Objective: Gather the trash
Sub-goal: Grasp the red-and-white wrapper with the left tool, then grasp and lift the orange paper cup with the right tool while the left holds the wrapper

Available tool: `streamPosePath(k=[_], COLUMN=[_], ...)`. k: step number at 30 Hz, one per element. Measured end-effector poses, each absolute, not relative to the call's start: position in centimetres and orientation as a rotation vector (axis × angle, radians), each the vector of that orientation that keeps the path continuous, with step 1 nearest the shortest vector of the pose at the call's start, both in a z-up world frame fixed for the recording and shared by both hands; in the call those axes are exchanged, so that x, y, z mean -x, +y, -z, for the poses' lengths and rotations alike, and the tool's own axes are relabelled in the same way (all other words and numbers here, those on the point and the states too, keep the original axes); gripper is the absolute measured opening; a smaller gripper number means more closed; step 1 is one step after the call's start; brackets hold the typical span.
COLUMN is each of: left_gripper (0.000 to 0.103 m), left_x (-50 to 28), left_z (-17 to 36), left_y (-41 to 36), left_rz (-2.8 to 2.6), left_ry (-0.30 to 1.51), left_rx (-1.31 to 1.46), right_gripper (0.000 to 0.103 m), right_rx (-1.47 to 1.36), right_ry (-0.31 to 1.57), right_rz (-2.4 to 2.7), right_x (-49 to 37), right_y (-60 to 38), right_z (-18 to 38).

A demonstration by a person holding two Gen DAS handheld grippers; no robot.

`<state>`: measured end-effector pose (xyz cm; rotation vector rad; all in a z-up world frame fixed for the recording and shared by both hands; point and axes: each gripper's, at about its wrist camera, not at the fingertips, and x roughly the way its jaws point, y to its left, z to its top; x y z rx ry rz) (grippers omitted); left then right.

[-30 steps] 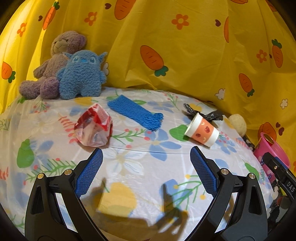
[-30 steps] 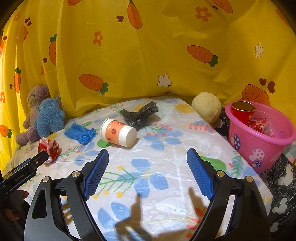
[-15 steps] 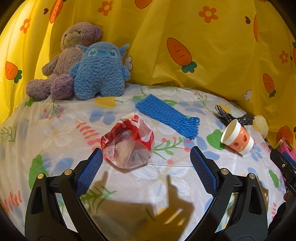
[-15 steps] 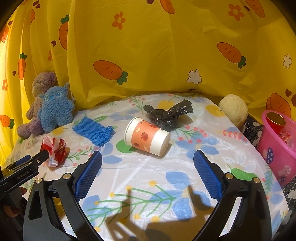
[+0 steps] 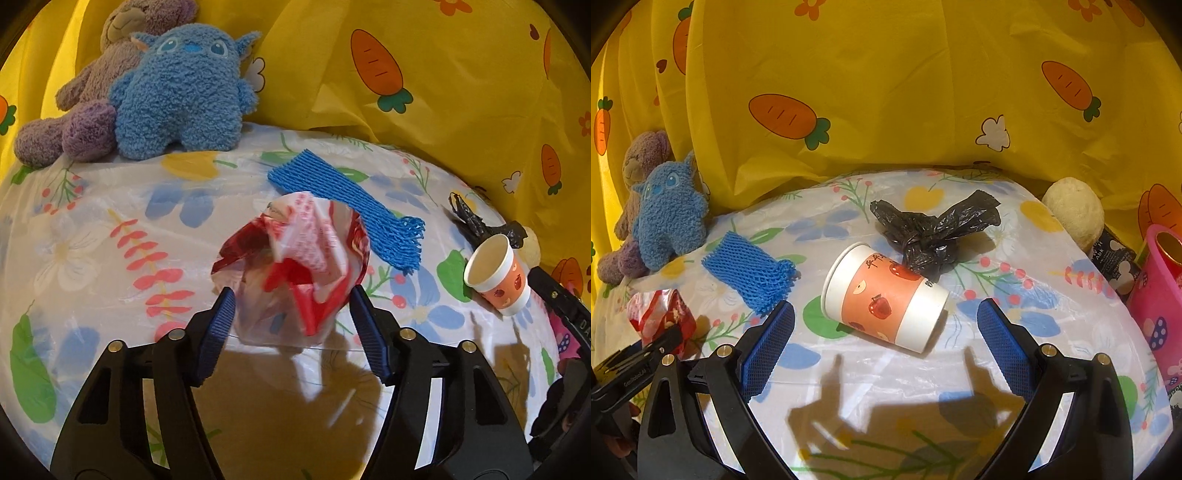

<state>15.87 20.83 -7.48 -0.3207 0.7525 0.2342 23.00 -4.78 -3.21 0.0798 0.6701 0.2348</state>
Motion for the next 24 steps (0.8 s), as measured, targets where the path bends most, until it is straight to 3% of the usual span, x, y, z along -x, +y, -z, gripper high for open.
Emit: streamPosePath(k=[3,11,22,24], left_gripper=[0.043,0.028,0.026,0.026], left_x=[-16.2,-16.1,-15.4,-15.4], left_z=[8.0,8.2,7.5,7.4], left_y=[21.2,21.8,21.7,21.6], left_rz=[-0.205,-0.179,-0.167,-0.163], left_ry=[0.774,0.760,0.713,0.713], left_rx=[0.363,0.419,0.417,0.414], right_gripper=[0.095,0.095,0.095,0.090], right_rx=[-0.068,-0.091,-0.118,-0.120], right_ry=[0.674,0.710,0.761,0.772], right_rz=[-0.224,-0.196,-0.189,-0.189], right_x=[-24.1,-25.8,-26.7,-26.7], right_y=[-4.2,-4.1,-3.4,-3.4], right_z=[3.6,4.7,5.6,5.8])
